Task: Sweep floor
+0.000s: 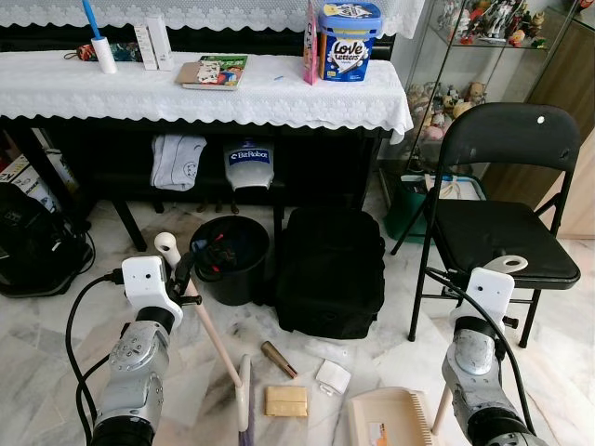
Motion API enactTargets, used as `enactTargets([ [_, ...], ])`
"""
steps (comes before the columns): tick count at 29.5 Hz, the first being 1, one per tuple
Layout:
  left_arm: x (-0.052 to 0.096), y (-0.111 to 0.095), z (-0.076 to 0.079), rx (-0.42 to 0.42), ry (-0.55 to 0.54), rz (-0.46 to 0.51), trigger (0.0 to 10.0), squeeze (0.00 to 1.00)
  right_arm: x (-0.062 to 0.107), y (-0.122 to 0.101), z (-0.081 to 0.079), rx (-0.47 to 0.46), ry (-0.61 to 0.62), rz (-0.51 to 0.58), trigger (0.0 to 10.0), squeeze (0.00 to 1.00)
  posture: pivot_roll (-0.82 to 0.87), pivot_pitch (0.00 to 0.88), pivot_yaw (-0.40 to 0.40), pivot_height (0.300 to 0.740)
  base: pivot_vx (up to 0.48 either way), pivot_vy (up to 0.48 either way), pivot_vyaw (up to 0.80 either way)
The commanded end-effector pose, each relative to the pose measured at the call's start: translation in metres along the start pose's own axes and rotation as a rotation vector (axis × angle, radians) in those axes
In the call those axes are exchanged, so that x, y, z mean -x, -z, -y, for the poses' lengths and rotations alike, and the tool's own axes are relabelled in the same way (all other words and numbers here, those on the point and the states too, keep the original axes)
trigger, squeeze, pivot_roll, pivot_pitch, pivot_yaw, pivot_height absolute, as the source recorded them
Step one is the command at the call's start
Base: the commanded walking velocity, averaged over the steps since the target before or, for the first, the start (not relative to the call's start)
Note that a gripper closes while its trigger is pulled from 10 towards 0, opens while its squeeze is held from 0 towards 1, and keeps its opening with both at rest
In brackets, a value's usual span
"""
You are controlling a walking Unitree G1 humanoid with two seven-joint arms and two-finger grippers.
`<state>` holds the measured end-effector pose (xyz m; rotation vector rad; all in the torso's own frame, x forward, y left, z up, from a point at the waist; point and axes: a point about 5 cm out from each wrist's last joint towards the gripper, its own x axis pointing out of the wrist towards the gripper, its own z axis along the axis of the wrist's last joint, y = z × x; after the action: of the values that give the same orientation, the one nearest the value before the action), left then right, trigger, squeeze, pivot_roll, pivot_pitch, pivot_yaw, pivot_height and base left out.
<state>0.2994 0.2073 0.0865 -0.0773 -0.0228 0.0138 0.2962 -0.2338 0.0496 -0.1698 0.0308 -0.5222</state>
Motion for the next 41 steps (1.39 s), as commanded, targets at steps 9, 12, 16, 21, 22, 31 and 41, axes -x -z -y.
enactTargets([
  [9, -0.003, -0.009, -0.001, -0.025, 0.010, 0.025, 10.0, 0.00, -0.009, -0.016, 0.000, -0.012, 0.014, 0.075, 10.0, 0.00, 0.04, 0.000, 0.011, 0.740, 0.000, 0.000, 0.00],
  [12, -0.002, -0.009, -0.002, -0.030, 0.004, 0.024, 10.0, 0.00, -0.011, -0.017, 0.000, -0.018, 0.014, 0.080, 10.0, 0.00, 0.04, 0.000, 0.012, 0.740, 0.000, 0.000, 0.00],
  [16, -0.002, -0.009, -0.004, -0.036, -0.006, 0.024, 10.0, 0.00, -0.011, -0.019, 0.000, -0.019, 0.007, 0.087, 10.0, 0.00, 0.04, 0.000, 0.013, 0.740, 0.000, 0.000, 0.00],
  [21, -0.003, -0.009, -0.005, -0.046, -0.022, 0.027, 10.0, 0.00, -0.012, -0.019, 0.001, 0.003, -0.015, 0.101, 10.0, 0.00, 0.05, 0.000, 0.018, 0.740, 0.000, 0.000, 0.00],
  [22, -0.004, -0.008, -0.006, -0.053, -0.029, 0.023, 10.0, 0.00, -0.013, -0.019, 0.002, 0.001, -0.025, 0.094, 10.0, 0.00, 0.05, 0.000, 0.020, 0.740, 0.000, 0.000, 0.00],
  [31, -0.001, -0.007, -0.009, -0.057, -0.046, 0.021, 10.0, 0.00, -0.011, -0.015, 0.000, 0.036, -0.079, 0.098, 10.0, 0.00, 0.05, 0.000, 0.032, 0.740, 0.000, 0.000, 0.00],
  [41, 0.002, 0.002, -0.005, -0.055, -0.011, -0.028, 10.0, 0.00, 0.000, -0.010, -0.022, -0.034, -0.192, 0.056, 10.0, 0.00, 0.04, 0.000, 0.045, 0.740, 0.000, 0.000, 0.00],
])
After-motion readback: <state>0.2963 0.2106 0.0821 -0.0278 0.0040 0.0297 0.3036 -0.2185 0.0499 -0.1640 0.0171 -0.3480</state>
